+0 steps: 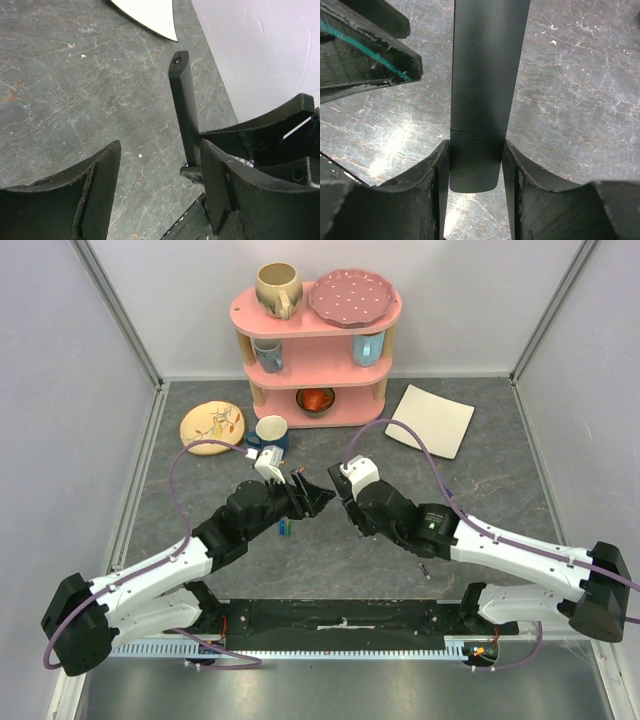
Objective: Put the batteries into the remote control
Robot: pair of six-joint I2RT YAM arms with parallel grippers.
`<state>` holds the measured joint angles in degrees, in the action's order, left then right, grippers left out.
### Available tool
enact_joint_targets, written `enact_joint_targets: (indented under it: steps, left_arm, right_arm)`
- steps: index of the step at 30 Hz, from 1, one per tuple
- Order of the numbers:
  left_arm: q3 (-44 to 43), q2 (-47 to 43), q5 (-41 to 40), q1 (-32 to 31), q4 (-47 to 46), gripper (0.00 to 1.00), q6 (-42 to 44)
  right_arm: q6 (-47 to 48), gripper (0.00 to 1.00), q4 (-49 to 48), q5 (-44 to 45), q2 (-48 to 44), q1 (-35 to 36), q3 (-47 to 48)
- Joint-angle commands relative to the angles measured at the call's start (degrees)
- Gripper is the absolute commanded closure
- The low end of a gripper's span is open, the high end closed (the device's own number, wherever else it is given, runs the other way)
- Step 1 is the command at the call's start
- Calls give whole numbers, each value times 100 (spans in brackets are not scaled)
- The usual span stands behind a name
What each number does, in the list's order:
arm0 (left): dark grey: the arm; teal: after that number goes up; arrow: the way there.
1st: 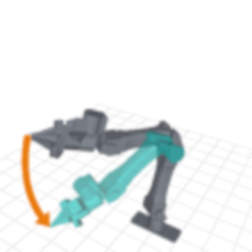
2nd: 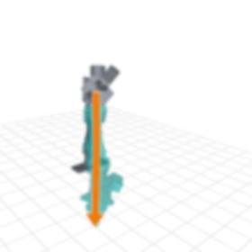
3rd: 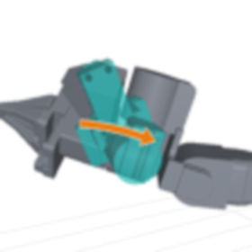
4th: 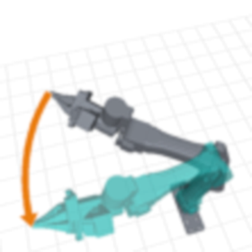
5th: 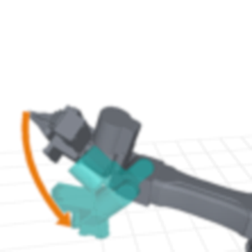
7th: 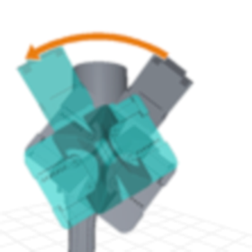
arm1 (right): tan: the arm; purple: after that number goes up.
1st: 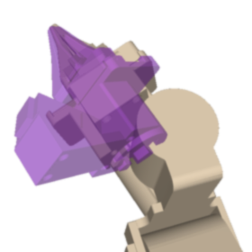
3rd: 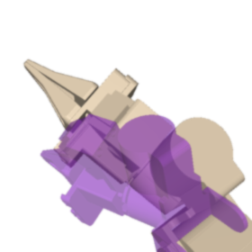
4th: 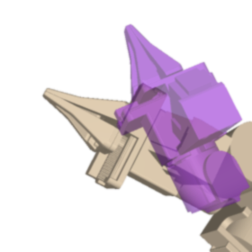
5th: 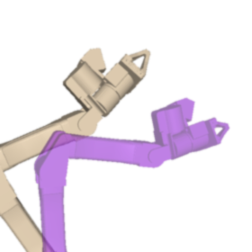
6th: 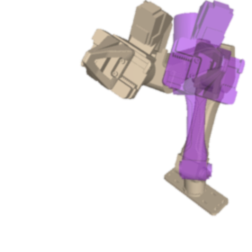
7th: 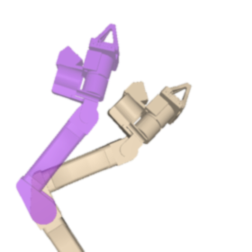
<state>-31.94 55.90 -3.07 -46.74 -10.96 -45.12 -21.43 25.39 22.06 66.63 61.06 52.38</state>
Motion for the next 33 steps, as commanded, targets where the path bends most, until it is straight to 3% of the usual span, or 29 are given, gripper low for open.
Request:
enact_joint_targets:
  steps: [1, 10, 33]
  left_arm:
    - [135, 35, -405, -72, -740, 30, -189]
    - [206, 280, -300, -116, -1496, 33, -321]
    - [-268, 1125, -431, -529, -1664, 42, -295]
  right_arm:
    - [-151, 69, 45, 237, 87, 160, 334]
    - [-274, 69, -34, 114, 69, 310, 290]
    - [-388, 68, -78, 149, -27, 389, 238]
